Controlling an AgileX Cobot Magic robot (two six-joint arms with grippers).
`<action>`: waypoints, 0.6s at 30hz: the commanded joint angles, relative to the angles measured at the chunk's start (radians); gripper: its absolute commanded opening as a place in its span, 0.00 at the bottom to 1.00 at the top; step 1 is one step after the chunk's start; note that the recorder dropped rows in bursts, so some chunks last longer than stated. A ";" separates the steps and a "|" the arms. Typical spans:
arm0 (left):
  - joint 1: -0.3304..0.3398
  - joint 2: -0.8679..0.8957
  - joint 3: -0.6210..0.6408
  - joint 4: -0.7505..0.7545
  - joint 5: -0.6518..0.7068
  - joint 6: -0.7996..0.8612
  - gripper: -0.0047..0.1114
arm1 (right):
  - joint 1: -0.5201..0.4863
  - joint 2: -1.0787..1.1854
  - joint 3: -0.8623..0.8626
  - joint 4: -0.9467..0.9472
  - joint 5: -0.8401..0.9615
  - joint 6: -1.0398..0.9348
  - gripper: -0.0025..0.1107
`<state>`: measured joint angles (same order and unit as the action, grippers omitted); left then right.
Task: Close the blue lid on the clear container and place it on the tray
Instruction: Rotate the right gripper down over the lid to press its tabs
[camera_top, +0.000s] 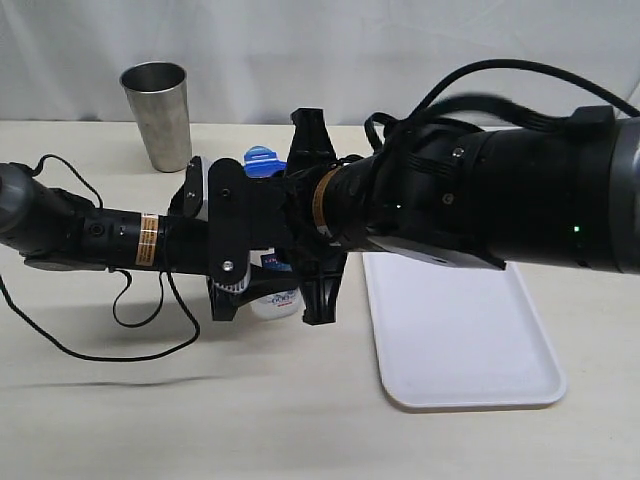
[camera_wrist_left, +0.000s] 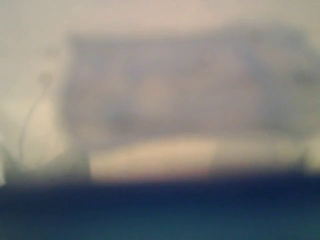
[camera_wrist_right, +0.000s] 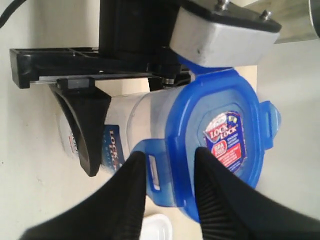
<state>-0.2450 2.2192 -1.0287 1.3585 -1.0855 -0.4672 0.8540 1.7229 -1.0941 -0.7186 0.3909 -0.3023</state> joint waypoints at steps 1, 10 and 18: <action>-0.023 -0.007 -0.002 0.071 -0.136 0.025 0.04 | -0.002 0.091 0.047 0.090 0.078 0.047 0.19; -0.023 -0.007 -0.002 0.073 -0.136 0.025 0.04 | -0.002 0.143 0.047 0.009 0.080 0.115 0.12; -0.019 -0.007 -0.002 0.050 -0.136 0.025 0.04 | -0.007 0.084 0.031 0.076 0.085 0.106 0.24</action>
<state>-0.2430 2.2204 -1.0304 1.3505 -1.0855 -0.4672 0.8604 1.7431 -1.1023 -0.7860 0.3817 -0.2240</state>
